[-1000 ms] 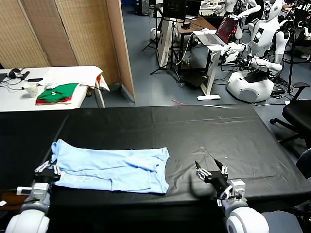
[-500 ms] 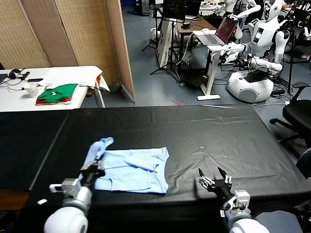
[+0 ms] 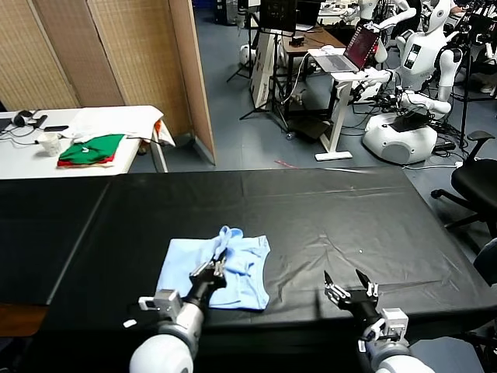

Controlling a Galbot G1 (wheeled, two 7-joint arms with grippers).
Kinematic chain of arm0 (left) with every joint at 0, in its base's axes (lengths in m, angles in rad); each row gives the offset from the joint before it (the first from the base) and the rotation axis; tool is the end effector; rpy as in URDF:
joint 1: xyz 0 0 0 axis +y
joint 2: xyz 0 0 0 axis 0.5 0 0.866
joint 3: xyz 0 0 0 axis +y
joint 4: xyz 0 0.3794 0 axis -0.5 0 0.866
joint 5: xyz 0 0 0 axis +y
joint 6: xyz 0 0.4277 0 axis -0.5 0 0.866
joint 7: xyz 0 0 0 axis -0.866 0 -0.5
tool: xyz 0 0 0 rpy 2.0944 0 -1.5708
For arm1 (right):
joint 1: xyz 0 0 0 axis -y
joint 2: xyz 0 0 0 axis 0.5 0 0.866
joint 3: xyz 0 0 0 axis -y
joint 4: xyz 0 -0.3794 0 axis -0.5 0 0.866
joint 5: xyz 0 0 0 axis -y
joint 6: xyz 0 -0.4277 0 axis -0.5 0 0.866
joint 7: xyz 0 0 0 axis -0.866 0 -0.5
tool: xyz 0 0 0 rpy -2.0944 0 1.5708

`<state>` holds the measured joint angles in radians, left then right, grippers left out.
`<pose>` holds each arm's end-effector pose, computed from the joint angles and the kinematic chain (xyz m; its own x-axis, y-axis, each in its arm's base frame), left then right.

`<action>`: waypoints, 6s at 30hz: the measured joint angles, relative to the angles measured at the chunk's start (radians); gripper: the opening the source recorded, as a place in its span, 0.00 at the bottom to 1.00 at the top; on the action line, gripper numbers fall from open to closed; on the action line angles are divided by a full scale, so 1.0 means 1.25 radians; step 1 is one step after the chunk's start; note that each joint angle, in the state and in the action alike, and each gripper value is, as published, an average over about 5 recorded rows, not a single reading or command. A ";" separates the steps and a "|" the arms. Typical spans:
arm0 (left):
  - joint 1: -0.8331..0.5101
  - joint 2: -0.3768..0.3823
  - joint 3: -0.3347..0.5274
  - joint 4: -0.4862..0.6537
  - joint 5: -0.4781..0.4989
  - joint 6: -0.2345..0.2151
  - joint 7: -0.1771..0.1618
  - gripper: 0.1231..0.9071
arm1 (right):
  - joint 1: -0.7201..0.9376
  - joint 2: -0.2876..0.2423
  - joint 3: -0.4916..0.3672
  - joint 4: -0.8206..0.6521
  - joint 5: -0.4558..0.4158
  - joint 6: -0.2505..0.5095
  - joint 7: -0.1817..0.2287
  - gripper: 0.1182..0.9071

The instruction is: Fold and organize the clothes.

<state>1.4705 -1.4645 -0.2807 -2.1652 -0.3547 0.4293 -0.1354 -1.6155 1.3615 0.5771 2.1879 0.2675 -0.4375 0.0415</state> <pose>0.2527 -0.0699 -0.2763 -0.9201 0.2681 0.2857 0.1753 0.9338 -0.3118 0.2262 -0.0457 -0.2929 -0.9222 -0.0567 0.3826 -0.0421 0.9980 0.0462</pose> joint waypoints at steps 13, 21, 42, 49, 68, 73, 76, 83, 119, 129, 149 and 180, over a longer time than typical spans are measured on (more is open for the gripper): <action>0.005 -0.057 0.029 0.027 0.011 -0.016 -0.012 0.09 | 0.003 -0.004 -0.013 0.001 0.006 0.004 -0.008 1.00; 0.007 -0.083 0.027 0.054 0.013 -0.024 -0.029 0.09 | 0.008 -0.022 -0.016 -0.002 0.030 0.011 -0.018 1.00; 0.009 -0.116 -0.036 0.013 -0.193 -0.016 -0.002 1.00 | 0.085 -0.090 -0.122 -0.019 0.079 -0.007 -0.038 1.00; 0.015 -0.067 -0.109 0.008 -0.042 -0.064 0.024 1.00 | 0.161 -0.101 -0.229 -0.047 0.045 -0.017 -0.034 1.00; 0.044 0.023 -0.197 0.064 0.034 -0.117 0.072 1.00 | 0.253 -0.066 -0.292 -0.121 -0.113 -0.093 -0.030 1.00; 0.045 0.017 -0.226 0.088 -0.038 -0.118 0.094 1.00 | 0.220 -0.065 -0.245 -0.064 -0.057 -0.066 -0.033 1.00; 0.043 0.017 -0.243 0.108 -0.080 -0.117 0.105 1.00 | 0.198 -0.064 -0.224 -0.030 -0.033 -0.055 -0.037 1.00; 0.038 0.026 -0.279 0.140 -0.198 -0.092 0.125 1.00 | 0.167 -0.057 -0.209 0.014 -0.026 -0.041 -0.047 1.00; 0.042 0.132 -0.309 0.066 -0.016 -0.087 0.062 0.06 | 0.122 -0.050 -0.179 0.030 -0.041 -0.007 -0.027 1.00; 0.081 0.312 -0.416 0.000 0.112 -0.059 0.030 0.06 | 0.134 -0.050 -0.168 0.006 -0.023 -0.002 -0.018 1.00; 0.033 0.123 -0.144 -0.013 0.034 -0.037 -0.021 0.06 | 0.099 -0.030 -0.165 -0.017 -0.030 0.002 -0.020 1.00; 0.026 0.040 -0.055 0.014 0.080 -0.088 0.047 1.00 | 0.238 -0.018 -0.335 -0.137 0.143 -0.077 -0.015 1.00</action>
<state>1.5028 -1.4144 -0.3496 -2.1482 -0.2541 0.3199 -0.0771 -1.3186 1.3386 0.1581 2.0162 0.4468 -0.5343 0.0226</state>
